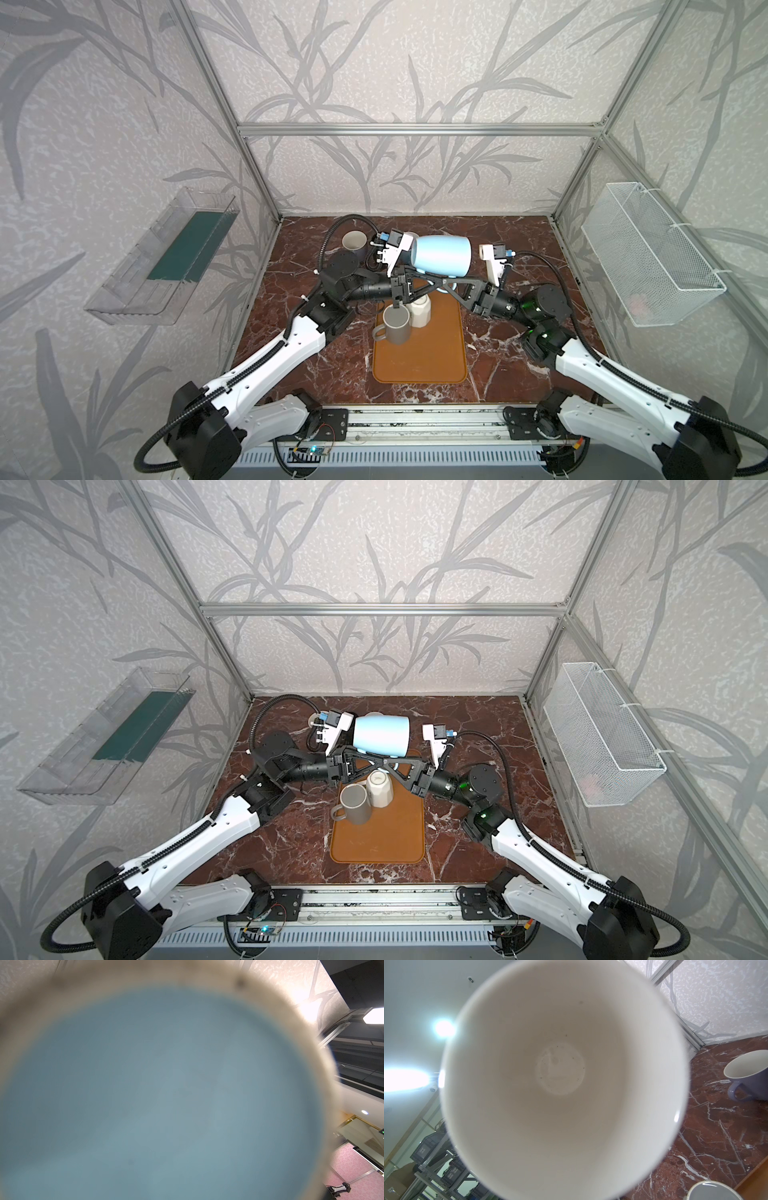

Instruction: Turn the mug right side up

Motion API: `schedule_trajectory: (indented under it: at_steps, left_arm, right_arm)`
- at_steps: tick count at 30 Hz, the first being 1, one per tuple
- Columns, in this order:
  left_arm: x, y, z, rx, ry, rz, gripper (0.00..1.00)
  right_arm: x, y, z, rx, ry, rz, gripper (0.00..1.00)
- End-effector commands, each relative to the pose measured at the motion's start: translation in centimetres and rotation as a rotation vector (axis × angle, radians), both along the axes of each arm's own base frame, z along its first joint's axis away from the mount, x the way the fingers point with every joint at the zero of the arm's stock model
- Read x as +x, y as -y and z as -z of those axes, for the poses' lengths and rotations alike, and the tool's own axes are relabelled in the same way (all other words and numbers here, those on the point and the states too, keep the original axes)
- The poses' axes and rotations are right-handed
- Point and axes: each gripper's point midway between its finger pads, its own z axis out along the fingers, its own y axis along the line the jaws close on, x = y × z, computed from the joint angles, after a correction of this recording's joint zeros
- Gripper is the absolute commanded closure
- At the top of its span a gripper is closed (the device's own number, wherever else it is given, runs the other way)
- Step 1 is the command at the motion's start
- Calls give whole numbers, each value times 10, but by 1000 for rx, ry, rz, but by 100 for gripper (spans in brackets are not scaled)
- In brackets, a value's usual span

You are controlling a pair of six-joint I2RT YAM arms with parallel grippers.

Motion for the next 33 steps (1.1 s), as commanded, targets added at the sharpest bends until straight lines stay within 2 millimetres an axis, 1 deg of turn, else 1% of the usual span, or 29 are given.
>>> schedule_trajectory:
  at_steps: [1,2,5,8,13,19,21,26,33]
  left_arm:
    - [5,-7,10,36,-11,-51,75]
    - [5,-8,9,39,-7,-60,72]
    - [6,-12,11,56,-5,-88,66]
    - [7,-16,10,61,2,-107,63]
    - [10,-20,12,72,-1,-134,62]
    - [13,-23,16,88,-7,-152,61]
    - [14,-25,18,100,-9,-159,61]
    - [16,-30,23,131,-8,-185,61]
    - [16,-38,33,175,-5,-226,61]
  right_arm:
    - [-19,17,-52,139,173,8,100]
    - [-19,17,-51,136,171,12,100]
    - [-18,18,-49,128,165,21,100]
    - [-16,18,-45,110,151,34,100]
    - [-11,17,-34,79,116,50,100]
    - [-4,17,-14,33,51,81,100]
    - [-1,19,-2,-1,20,104,100]
    - [7,26,22,-71,-31,168,100]
    - [21,35,48,-118,-86,226,100]
